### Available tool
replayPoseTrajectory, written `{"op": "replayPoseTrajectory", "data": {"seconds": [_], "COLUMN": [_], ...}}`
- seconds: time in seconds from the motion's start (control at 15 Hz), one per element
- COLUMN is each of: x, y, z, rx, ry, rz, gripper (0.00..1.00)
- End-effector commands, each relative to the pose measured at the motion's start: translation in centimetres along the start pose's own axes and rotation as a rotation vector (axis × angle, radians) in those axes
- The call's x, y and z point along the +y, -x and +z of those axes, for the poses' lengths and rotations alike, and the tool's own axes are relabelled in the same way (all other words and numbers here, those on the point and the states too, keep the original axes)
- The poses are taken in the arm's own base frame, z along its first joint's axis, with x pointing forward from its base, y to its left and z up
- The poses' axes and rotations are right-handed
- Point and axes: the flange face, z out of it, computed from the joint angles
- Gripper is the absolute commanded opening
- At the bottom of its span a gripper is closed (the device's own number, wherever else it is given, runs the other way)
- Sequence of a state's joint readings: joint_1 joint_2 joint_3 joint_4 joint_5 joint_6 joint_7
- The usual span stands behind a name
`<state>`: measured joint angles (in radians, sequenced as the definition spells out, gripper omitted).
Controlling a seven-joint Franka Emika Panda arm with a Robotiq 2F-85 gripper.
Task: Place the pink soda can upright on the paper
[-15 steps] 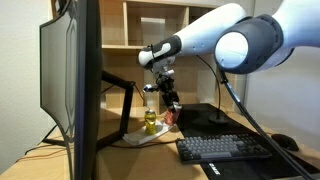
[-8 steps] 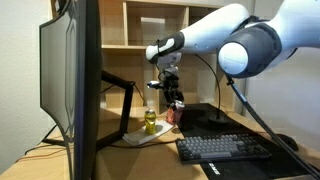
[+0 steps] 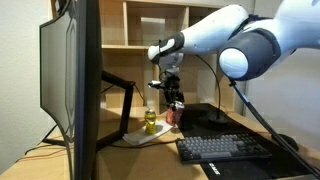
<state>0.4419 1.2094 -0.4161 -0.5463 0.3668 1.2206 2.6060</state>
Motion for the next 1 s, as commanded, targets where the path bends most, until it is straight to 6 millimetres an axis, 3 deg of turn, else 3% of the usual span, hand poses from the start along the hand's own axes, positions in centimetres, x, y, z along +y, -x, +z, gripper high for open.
{"op": "replayPoseTrajectory", "data": {"seconds": [0.0,0.2,0.6,0.67,0.8,0.87,0.93], "x": [-2.1,-3.3,-1.0,-1.6,-1.0,-0.9,-1.5], "y": [-0.9,-1.6,-1.2,-1.1,-0.7,-0.7,-0.9], "z": [-0.7,-2.0,-1.9,-1.9,-1.8,-1.8,-1.0], "rx": [-0.063,-0.151,-0.168,-0.159,-0.165,-0.163,-0.138], "ry": [-0.003,-0.009,0.056,0.038,0.032,0.029,0.013], "rz": [0.090,0.171,0.200,0.186,0.187,0.188,0.213], "gripper": [0.47,0.47,0.47,0.72,0.72,0.47,0.47]}}
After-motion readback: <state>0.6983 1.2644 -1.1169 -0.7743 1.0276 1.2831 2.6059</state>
